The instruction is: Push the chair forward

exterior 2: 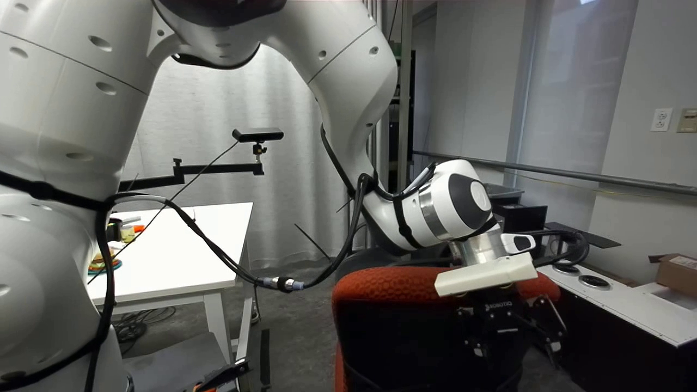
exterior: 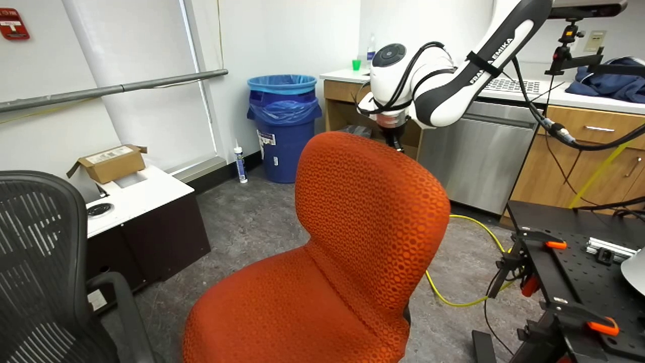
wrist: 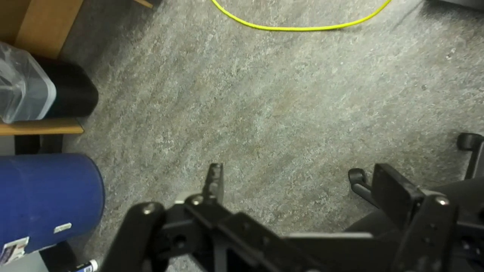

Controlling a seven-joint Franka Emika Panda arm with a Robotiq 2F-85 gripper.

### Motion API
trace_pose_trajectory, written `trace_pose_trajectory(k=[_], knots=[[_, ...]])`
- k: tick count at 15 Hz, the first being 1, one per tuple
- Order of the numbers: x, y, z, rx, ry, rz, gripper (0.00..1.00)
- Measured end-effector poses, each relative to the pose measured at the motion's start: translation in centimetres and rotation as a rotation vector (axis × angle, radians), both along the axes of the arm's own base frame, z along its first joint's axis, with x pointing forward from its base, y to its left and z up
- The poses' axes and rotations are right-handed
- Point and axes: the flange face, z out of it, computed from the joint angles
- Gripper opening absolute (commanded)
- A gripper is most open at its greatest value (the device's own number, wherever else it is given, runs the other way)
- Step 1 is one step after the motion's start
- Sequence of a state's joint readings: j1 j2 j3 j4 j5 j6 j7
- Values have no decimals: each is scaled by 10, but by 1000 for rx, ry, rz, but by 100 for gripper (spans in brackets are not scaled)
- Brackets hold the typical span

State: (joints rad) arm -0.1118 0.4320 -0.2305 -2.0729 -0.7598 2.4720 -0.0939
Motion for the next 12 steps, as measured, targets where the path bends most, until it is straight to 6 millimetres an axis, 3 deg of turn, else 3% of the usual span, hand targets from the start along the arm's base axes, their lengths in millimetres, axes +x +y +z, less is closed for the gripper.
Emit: trace_pose_trajectory(k=[6,12], knots=[[-60,-6,5,-7,88,-156,100],[-69,-2,8,0,97,-166,100]])
